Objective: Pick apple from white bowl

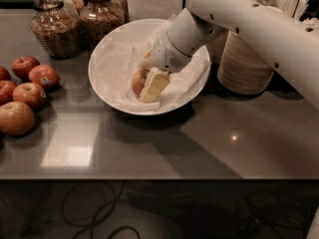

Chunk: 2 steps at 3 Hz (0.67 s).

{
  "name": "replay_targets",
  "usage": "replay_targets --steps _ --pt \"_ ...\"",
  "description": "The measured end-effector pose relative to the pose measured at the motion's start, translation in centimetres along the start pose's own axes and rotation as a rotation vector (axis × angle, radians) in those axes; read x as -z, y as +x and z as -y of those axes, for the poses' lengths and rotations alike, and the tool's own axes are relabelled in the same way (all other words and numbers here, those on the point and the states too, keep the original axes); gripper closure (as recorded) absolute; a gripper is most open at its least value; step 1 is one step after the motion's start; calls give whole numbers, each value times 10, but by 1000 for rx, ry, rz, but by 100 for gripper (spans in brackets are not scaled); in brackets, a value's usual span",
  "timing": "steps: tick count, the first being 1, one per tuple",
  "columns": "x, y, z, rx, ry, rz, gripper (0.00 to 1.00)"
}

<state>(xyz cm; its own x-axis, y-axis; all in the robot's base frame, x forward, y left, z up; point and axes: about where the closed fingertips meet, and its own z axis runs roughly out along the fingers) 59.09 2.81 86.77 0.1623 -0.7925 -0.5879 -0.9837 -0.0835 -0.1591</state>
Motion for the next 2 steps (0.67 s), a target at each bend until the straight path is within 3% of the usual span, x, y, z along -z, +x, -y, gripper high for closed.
replay_targets --steps 2 --pt "0 0 0 0 0 0 81"
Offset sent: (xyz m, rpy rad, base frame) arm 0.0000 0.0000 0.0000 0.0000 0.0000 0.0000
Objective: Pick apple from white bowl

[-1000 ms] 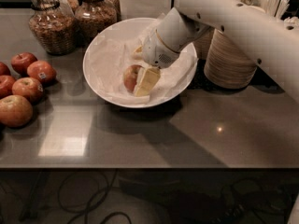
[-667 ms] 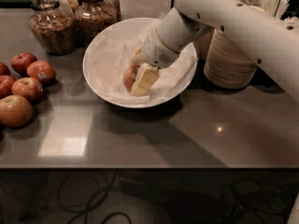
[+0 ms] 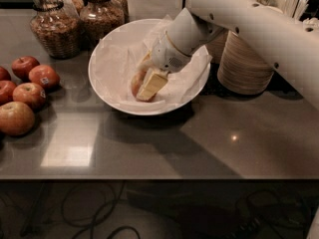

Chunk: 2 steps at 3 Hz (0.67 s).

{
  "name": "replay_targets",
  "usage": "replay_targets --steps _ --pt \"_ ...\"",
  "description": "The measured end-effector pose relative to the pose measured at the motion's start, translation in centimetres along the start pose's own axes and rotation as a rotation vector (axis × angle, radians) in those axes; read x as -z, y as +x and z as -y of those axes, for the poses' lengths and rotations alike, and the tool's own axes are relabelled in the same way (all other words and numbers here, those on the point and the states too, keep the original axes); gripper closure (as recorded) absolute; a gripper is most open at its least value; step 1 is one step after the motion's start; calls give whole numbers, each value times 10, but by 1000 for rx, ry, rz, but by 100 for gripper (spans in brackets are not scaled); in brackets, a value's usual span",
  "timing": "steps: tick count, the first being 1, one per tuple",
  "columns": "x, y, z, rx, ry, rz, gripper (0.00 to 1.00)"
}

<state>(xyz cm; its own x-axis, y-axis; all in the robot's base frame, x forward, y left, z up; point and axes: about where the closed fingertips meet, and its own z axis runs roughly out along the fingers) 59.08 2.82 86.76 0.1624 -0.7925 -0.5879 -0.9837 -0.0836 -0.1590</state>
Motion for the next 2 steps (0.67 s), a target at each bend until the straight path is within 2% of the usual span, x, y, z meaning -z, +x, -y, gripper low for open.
replay_targets --steps 1,2 --pt "0 0 0 0 0 0 100" --pt "0 0 0 0 0 0 100"
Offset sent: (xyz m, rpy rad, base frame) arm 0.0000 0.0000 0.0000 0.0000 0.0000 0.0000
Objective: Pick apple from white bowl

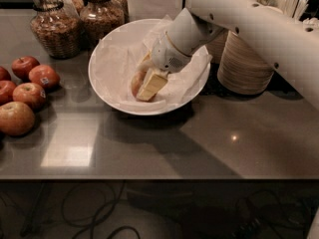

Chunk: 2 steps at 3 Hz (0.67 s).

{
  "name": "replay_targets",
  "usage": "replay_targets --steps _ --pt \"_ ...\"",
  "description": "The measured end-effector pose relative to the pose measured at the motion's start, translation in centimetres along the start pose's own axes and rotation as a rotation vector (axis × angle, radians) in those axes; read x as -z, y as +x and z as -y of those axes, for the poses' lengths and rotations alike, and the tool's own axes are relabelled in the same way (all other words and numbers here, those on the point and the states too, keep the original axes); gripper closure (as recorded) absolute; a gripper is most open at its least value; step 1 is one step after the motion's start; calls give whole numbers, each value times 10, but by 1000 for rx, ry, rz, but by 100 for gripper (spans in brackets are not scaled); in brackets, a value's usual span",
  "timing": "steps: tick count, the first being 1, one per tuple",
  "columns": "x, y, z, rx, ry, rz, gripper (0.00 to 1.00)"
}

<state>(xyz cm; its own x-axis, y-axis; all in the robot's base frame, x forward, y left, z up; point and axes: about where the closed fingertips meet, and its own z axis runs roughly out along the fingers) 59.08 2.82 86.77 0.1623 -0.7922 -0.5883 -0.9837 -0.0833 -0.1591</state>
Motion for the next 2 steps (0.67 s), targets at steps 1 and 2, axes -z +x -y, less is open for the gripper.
replay_targets --steps 1,2 --pt "4 0 -1 -4 9 13 100" --pt "36 -10 -3 17 77 61 100"
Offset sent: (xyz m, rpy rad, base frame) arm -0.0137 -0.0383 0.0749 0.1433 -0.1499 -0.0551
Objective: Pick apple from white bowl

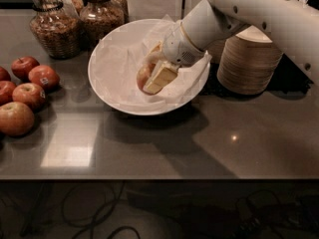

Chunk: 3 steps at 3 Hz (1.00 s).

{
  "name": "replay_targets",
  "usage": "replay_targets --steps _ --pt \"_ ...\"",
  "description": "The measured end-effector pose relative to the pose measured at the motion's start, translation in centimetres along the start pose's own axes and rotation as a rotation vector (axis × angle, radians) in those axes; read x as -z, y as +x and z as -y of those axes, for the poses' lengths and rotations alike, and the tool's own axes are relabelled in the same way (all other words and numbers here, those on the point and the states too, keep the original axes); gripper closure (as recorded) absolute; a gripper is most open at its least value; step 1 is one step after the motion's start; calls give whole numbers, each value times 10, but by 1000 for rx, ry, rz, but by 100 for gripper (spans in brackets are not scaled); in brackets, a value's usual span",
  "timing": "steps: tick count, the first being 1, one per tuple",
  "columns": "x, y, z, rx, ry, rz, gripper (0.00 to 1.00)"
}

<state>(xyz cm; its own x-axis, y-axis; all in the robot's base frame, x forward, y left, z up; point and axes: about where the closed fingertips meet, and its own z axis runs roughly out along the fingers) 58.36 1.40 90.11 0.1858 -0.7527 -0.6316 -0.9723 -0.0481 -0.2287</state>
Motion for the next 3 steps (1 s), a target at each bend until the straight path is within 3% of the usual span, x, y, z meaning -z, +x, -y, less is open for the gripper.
replay_targets --steps 2,3 --pt "98 -46 13 107 158 24 100" --pt "98 -46 13 107 158 24 100"
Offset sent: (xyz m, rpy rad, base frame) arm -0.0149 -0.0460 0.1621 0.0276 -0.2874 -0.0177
